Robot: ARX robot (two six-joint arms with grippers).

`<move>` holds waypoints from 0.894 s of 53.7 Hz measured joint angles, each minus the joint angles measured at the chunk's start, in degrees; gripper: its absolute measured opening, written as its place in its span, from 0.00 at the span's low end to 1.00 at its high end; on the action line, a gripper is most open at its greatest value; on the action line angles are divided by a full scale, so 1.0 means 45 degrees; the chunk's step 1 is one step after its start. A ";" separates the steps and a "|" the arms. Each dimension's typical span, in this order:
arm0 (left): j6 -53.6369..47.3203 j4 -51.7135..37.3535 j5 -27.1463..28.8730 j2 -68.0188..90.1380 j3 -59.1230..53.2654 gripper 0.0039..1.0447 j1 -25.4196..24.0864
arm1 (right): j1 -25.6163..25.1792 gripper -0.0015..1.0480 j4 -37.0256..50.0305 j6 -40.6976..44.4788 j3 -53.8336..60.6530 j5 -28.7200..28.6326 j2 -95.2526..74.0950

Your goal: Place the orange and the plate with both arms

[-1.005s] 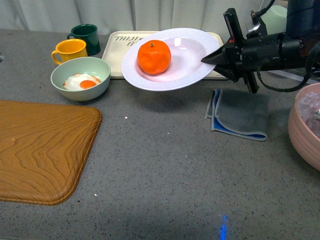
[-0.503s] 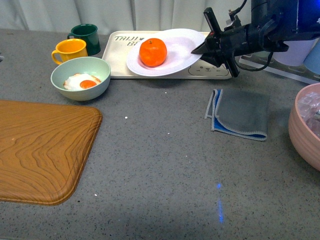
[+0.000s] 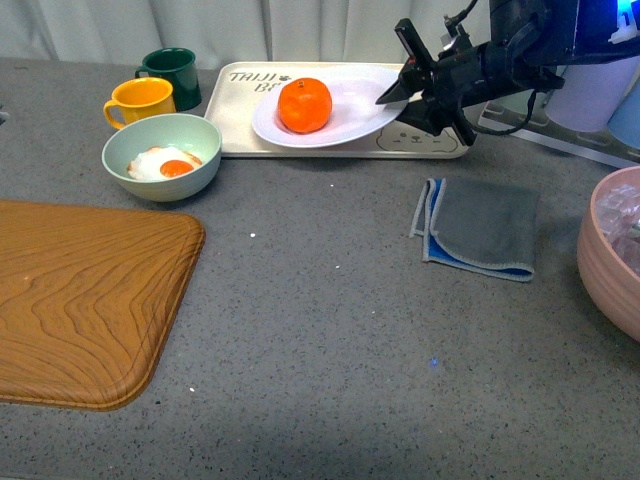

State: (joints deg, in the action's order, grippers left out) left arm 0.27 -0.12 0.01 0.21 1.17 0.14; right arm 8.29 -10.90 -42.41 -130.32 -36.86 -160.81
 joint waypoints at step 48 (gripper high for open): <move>0.0000 0.0000 -0.0005 0.0000 0.0000 0.94 0.0005 | -0.0612 0.31 1.6563 0.9194 1.8685 0.9496 1.1788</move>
State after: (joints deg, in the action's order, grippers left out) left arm 0.27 -0.12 -0.01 0.21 1.17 0.16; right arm 5.54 63.64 -1.04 -46.24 5.87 -107.77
